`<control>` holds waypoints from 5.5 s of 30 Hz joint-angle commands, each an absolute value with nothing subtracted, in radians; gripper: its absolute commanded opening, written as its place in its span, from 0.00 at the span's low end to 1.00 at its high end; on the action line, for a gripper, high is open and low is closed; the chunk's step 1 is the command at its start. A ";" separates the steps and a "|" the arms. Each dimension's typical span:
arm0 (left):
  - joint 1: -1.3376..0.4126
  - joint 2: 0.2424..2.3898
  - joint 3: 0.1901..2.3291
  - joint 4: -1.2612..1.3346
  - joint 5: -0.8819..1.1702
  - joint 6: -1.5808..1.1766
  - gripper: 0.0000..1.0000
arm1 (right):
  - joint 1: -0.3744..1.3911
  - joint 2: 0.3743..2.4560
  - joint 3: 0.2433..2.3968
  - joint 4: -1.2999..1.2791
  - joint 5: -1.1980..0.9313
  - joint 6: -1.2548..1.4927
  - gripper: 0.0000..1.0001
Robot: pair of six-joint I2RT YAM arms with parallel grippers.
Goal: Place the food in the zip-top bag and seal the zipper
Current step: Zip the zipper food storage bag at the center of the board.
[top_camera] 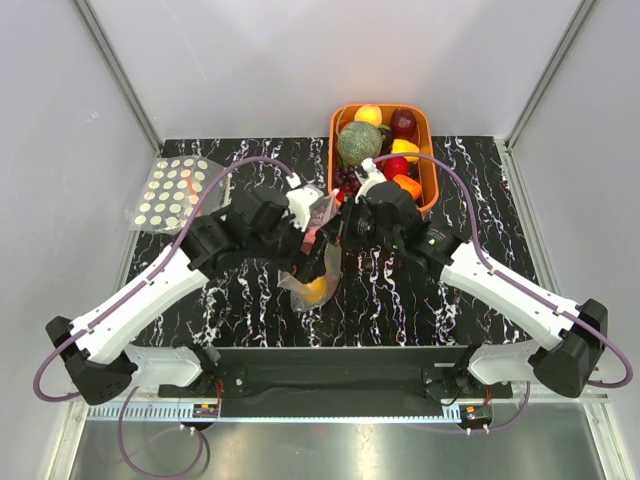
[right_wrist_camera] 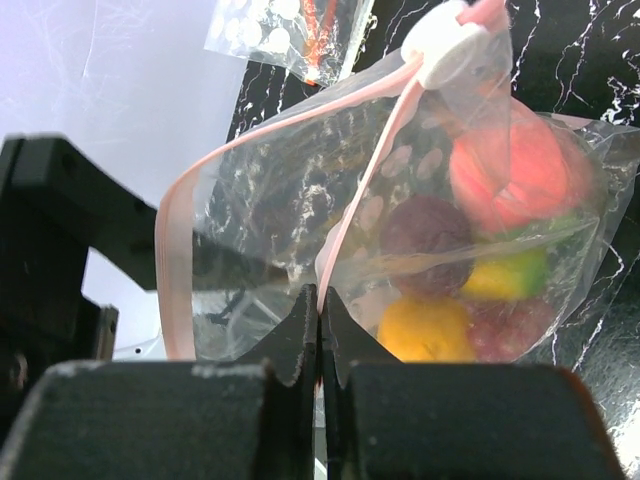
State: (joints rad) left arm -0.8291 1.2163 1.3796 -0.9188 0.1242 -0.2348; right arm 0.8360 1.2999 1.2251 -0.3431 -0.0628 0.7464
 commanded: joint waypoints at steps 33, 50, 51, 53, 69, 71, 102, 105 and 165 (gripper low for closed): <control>-0.816 1.114 1.285 -0.853 0.319 -0.115 0.00 | 0.517 1.186 1.057 -0.069 -0.766 -0.060 0.89; -0.749 1.006 1.166 -0.861 0.282 -0.166 0.00 | 0.457 1.193 0.917 0.133 -0.988 -0.130 0.94; -0.698 1.000 1.158 -0.858 0.287 -0.184 0.00 | 0.457 1.192 0.913 0.140 -0.989 -0.129 0.94; -0.649 0.989 1.135 -0.851 0.345 -0.189 0.00 | 0.454 1.196 0.907 0.141 -0.989 -0.130 0.94; -0.623 0.992 1.069 -0.821 0.433 -0.204 0.00 | 0.454 1.379 1.029 0.202 -1.018 -0.135 0.97; -0.623 1.000 1.068 -0.833 0.414 -0.213 0.00 | 0.454 1.396 1.043 0.224 -1.019 -0.103 0.96; -0.854 1.276 1.640 -1.016 -0.008 -0.086 0.88 | 0.571 1.080 1.046 -0.195 -0.474 0.296 0.00; -0.899 1.321 1.641 -0.968 -0.069 -0.038 0.88 | 0.572 1.039 0.982 -0.153 -0.444 0.389 0.00; -1.039 1.293 1.513 -0.693 -0.060 0.219 0.99 | 0.574 0.962 1.060 -0.344 -0.290 0.433 0.00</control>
State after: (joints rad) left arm -1.0348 1.3331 1.4860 -0.7200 -0.0647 0.2031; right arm 0.5652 0.9627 1.0084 -0.3599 -0.2966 0.4240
